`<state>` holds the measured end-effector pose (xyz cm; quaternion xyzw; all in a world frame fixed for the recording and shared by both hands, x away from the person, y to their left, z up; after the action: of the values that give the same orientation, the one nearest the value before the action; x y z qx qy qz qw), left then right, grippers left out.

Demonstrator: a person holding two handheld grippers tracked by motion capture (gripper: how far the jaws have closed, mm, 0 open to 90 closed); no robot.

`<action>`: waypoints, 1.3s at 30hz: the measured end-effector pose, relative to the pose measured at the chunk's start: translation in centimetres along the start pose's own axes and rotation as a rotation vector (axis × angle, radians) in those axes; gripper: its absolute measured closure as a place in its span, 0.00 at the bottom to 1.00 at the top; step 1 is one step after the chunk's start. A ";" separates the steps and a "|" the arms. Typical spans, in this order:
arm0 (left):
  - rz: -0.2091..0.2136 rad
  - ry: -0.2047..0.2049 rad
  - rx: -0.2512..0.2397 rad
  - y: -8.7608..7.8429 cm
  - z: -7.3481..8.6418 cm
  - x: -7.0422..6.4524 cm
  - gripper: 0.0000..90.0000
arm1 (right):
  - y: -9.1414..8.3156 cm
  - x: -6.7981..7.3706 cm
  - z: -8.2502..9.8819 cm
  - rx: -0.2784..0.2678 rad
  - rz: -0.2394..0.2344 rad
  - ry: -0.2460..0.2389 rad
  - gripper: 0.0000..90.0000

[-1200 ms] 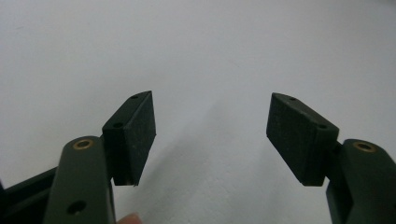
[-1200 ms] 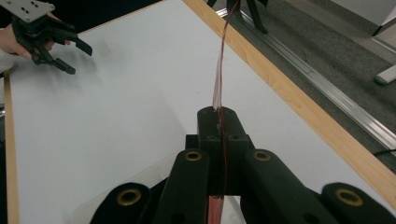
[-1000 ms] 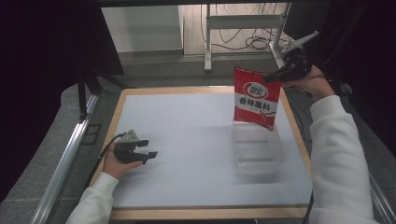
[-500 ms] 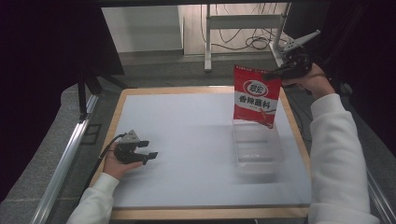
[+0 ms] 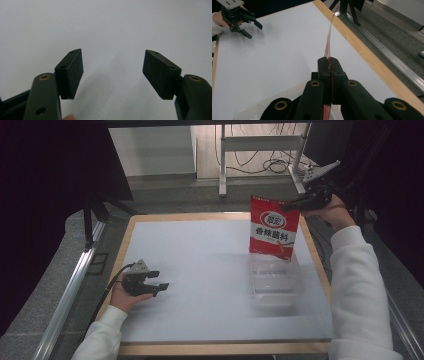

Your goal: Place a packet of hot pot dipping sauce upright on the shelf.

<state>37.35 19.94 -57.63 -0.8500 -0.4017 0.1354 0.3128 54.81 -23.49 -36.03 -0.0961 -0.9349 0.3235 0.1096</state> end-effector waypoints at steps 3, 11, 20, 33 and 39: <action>0.005 0.000 -0.001 0.0 0.0 -0.1 0.36 | 0.3 0.1 0.9 -0.024 -0.003 0.016 0.99; 0.015 0.006 -0.009 -0.1 -0.1 -0.1 0.36 | 0.2 0.1 2.6 -0.064 0.028 0.082 0.94; 0.034 0.012 -0.027 -0.2 -0.2 0.3 0.36 | 0.2 2.3 -0.3 -0.126 0.214 0.117 0.44; 0.055 0.004 -0.075 -1.1 -0.8 0.4 0.36 | 2.9 10.4 -4.5 -0.231 0.260 0.074 0.38; 0.053 -0.008 -0.083 -1.3 -1.0 0.1 0.36 | 7.1 13.7 -3.3 -0.220 0.203 0.089 0.36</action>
<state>37.11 20.26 -56.03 -0.8719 -0.3857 0.1301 0.2721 43.29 -12.66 -35.99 -0.2159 -0.9444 0.2241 0.1065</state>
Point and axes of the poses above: each handheld gripper's, and its own axes: y roughly forward along the jaws, z roughly out of its underside, x roughly to its left, the point moved 8 cm from there along y, roughly forward along the jaws, and after that the axes turned 9 degrees about -z, right-handed, at the moved point
